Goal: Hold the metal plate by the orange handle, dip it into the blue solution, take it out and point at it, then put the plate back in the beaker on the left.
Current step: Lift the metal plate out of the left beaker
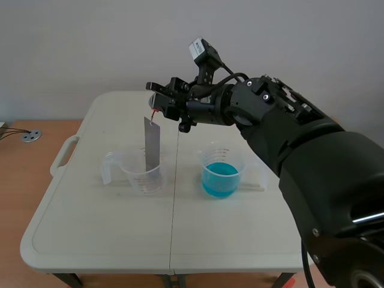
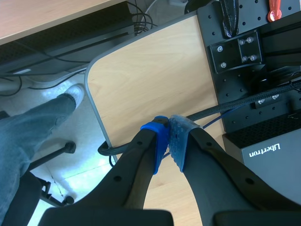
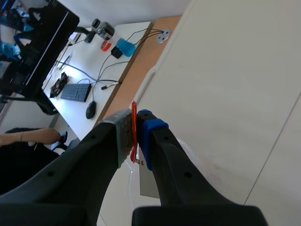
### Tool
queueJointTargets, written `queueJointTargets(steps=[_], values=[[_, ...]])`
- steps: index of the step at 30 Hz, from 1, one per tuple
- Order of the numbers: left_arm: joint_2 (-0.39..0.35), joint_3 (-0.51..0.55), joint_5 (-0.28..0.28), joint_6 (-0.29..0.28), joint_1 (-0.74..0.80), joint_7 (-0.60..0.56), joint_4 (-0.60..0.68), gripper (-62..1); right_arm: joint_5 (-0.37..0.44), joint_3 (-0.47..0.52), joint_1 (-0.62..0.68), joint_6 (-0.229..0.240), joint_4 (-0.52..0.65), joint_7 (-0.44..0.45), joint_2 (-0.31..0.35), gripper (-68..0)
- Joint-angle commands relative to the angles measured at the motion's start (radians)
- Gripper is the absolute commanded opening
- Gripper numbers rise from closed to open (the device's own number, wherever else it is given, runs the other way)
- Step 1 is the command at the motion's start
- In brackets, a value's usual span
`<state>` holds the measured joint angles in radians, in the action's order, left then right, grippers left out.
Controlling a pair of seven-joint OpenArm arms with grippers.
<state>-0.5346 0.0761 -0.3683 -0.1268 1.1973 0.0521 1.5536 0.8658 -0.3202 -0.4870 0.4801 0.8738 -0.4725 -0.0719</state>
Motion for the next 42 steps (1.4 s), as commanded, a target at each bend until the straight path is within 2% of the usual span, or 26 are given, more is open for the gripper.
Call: queueJointTargets(steps=[1,7,11,18,25,35,42], values=[[0.000,0.001,-0.006,-0.003,0.013,-0.009,0.015,-58.8,-0.005,-0.002,-0.028,0.026,0.011,0.018,-0.004,-66.0],[0.000,0.001,-0.006,-0.003,0.013,-0.009,0.015,-58.8,-0.072,-0.028,-0.028,0.111,0.014,0.034,-0.006,-66.0],[0.000,0.001,-0.006,-0.003,0.013,-0.009,0.015,-58.8,-0.129,-0.050,-0.028,0.142,0.042,0.048,-0.006,-66.0],[0.000,0.001,-0.006,-0.003,0.013,-0.009,0.015,-58.8,-0.232,-0.072,-0.026,0.142,0.129,0.053,-0.006,-66.0],[0.000,0.001,-0.007,-0.003,0.013,-0.009,0.015,-58.8,-0.288,-0.091,-0.023,0.142,0.216,0.041,-0.006,-66.0],[0.000,0.001,-0.010,-0.002,0.002,-0.006,0.015,-58.8,-0.286,-0.100,-0.019,0.142,0.343,-0.032,-0.006,-66.0],[0.000,0.001,-0.010,-0.003,-0.003,-0.005,0.015,-58.8,-0.264,-0.100,0.035,0.140,0.477,-0.087,-0.006,-66.0]])
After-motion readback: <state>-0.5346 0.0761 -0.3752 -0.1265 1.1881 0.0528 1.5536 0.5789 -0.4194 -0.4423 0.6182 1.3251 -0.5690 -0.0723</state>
